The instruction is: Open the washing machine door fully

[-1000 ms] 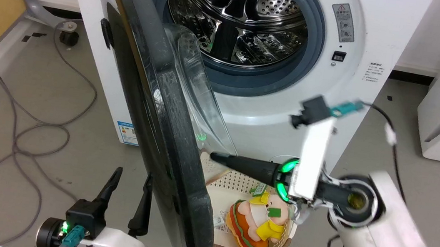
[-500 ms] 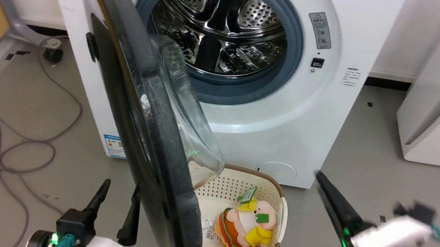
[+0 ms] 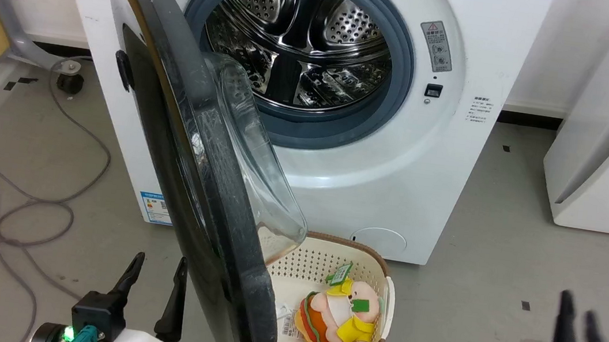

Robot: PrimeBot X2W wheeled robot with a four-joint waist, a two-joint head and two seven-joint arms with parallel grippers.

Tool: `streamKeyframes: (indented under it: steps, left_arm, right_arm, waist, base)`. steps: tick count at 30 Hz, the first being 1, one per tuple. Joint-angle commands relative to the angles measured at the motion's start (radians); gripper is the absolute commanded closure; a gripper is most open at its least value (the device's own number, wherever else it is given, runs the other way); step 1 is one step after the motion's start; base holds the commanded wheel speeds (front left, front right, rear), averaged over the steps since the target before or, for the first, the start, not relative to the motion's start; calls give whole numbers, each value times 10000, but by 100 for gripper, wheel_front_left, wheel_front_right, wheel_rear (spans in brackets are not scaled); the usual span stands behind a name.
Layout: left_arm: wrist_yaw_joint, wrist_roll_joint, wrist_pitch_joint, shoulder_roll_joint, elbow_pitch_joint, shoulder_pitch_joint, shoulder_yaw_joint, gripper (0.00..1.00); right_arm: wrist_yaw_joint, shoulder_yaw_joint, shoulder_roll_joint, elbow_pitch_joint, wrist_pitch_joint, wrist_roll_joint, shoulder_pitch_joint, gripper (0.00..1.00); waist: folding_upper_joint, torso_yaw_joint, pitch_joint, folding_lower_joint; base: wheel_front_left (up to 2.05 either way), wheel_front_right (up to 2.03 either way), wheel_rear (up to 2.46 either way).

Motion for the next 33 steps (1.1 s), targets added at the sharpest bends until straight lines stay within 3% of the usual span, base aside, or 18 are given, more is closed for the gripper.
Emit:
streamKeyframes:
  steps: [1, 6, 14, 19, 30, 31, 32, 33]
  left_arm:
    - [11, 3, -53, 31, 8, 82, 50, 0]
    - [39, 22, -53, 28, -23, 100, 87, 0]
    - [22, 36, -53, 90, -19, 47, 173, 0]
    - [34, 49, -53, 82, -20, 32, 186, 0]
    - [14, -5, -53, 59, -7, 79, 235, 0]
    - [11, -4, -53, 58, -10, 79, 234, 17]
    - [7, -5, -53, 56, -13, 77, 234, 63]
    - [4, -10, -53, 54, -14, 75, 237, 94]
  right_arm:
    - [-6, -212, -1, -282, -136, -694, 156, 0]
    - [-6, -876, 38, -1721, -22, -3828, 352, 0]
    - [-6, -107, 46, -3951, 953, -6351, 889, 0]
    - [-6, 582, 47, -4518, 1509, -6807, 1445, 0]
    - [-6, 590, 48, -3802, 1553, -6748, 1598, 0]
    - [-6, 590, 48, -3770, 1546, -6757, 1580, 0]
    - [-6, 589, 48, -3747, 1540, -6780, 1563, 0]
    - [-6, 590, 48, -3726, 1540, -6799, 1549, 0]
  waist:
    - [0, -16, -2, 0]
    - [0, -87, 12, 0]
    - [0, -153, 85, 0]
    - [0, -142, 131, 0]
    - [0, -149, 249, 0]
    - [0, -148, 263, 0]
    - [0, -145, 274, 0]
    - [0, -144, 283, 0]
  base:
    - [0, 0, 0]
    - [0, 0, 0]
    - [0, 0, 0]
    - [0, 0, 0]
    - [0, 0, 0]
    - [0, 0, 0]
    - [0, 0, 0]
    - [0, 0, 0]
